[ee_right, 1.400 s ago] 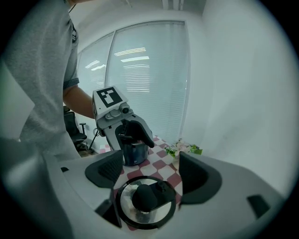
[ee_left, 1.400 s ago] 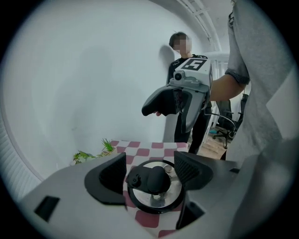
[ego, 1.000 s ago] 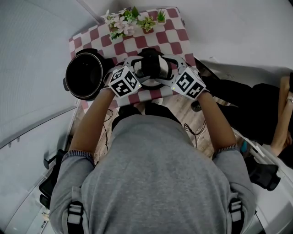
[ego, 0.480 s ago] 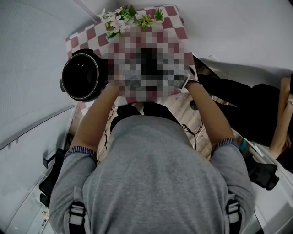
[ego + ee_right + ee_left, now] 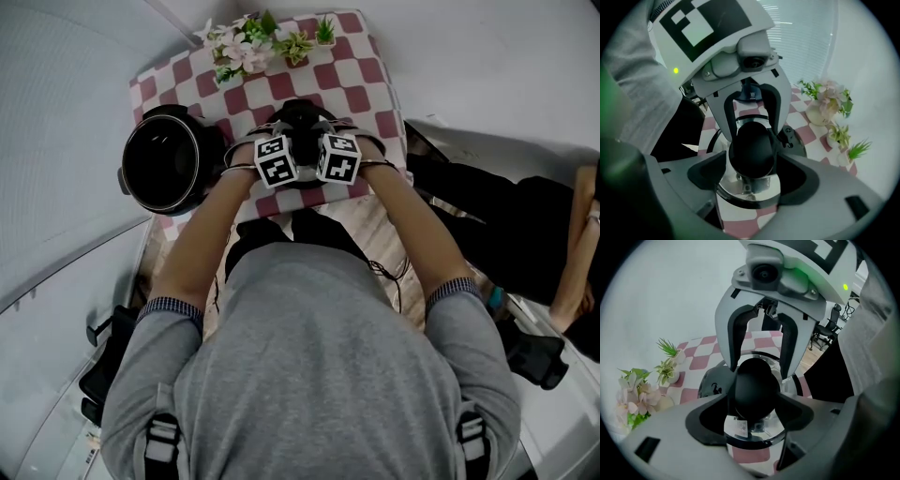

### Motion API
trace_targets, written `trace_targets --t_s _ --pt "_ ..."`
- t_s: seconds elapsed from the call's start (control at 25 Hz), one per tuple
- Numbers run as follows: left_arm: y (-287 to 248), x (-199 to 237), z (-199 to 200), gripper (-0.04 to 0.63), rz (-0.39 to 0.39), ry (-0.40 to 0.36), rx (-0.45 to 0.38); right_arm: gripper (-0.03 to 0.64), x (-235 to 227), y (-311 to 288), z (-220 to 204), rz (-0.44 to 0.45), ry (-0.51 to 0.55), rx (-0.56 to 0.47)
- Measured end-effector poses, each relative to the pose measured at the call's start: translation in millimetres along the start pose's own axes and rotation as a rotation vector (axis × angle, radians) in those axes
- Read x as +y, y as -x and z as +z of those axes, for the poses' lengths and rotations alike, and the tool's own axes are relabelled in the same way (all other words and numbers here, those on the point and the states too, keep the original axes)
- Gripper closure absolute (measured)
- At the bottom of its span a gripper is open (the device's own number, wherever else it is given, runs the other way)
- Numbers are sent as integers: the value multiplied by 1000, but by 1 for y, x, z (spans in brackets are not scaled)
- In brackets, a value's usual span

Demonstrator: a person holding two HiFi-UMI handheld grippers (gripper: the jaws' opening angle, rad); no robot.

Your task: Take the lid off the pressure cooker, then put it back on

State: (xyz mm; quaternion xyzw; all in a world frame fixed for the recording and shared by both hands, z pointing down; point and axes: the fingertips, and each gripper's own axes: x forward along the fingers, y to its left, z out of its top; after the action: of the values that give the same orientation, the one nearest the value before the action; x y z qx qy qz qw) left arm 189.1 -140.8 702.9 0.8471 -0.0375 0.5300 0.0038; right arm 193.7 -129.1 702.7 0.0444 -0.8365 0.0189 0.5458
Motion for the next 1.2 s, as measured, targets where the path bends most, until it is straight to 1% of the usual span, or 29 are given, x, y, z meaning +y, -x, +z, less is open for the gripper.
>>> trace_targets --t_s 0.16,0.32,0.44,0.52,0.64,0.72,0.88,0.96,1.08,1.2 --pt "-10 -1 -2 260 -27 -12 23 266 -2 -7 -1 8 32 38" --pt "-13 -2 -4 256 -60 -8 21 270 -6 -15 -6 9 56 76" --pt "-13 -3 -4 258 -80 -7 25 272 -8 -18 -6 28 67 94" --pt "-13 -5 -5 258 -105 -24 52 272 -8 -19 -5 48 66 98" --pt "-15 -12 -5 258 -137 -77 91 286 -5 -19 -6 79 59 105" --pt "-17 -13 -4 258 -140 -90 89 305 -3 -20 -6 95 56 109" --pt "-16 -11 -4 266 -141 -70 71 324 -2 -20 -6 105 58 113" --pt "-16 -9 -3 295 -136 -57 63 327 -2 -20 -7 105 58 117" --pt "-15 -10 -1 295 -128 -57 58 327 -1 -18 -7 106 62 122" --pt "-10 -19 2 295 -150 -52 49 327 8 -11 -7 129 55 126"
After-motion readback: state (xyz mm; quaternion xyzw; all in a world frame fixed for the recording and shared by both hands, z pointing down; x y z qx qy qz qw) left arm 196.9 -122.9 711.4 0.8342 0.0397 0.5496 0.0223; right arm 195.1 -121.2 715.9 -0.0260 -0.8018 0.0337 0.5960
